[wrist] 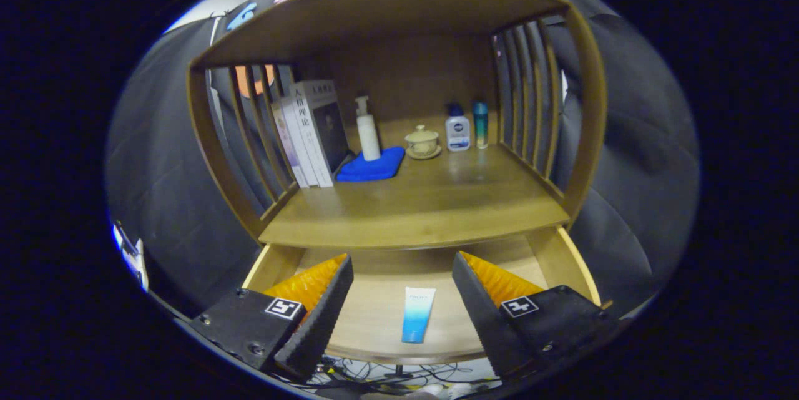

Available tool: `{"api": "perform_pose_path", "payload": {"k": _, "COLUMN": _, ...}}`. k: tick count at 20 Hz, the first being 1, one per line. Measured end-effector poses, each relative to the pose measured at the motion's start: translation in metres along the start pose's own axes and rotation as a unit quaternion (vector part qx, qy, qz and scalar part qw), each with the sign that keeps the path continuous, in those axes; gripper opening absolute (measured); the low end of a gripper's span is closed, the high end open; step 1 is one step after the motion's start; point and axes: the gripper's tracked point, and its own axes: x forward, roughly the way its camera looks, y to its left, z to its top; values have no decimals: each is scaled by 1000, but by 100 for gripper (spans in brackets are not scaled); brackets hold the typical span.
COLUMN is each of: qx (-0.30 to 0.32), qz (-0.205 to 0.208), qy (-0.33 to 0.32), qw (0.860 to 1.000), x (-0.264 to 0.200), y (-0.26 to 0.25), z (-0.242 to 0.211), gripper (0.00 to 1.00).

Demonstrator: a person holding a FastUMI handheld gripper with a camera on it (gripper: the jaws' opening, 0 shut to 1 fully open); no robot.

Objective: Pull open the drawer, take out the items inside it, and place them on the countertop above the cabinet.

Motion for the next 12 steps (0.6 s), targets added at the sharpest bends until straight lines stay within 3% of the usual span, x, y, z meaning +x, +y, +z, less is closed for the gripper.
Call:
{"api": "perform_pose_path", "payload": {"k": 2, "qx": -7, "qz": 2, "qy": 56, "qw": 998, "x": 28, "y": 10, "z": -15, "gripper": 100}}
{"api": "perform_pose_path", "payload": {"k": 5, "qx": 2, "qz": -28, "qy": 136, "qw": 990, "x": 68, "y": 4, "z": -33, "gripper": 100}}
{"api": "perform_pose_path", "payload": {"k": 12, "qx": -22, "qz": -56, "qy": 262, "qw": 963, "x": 102, "y": -7, "z": -99, "gripper": 99}}
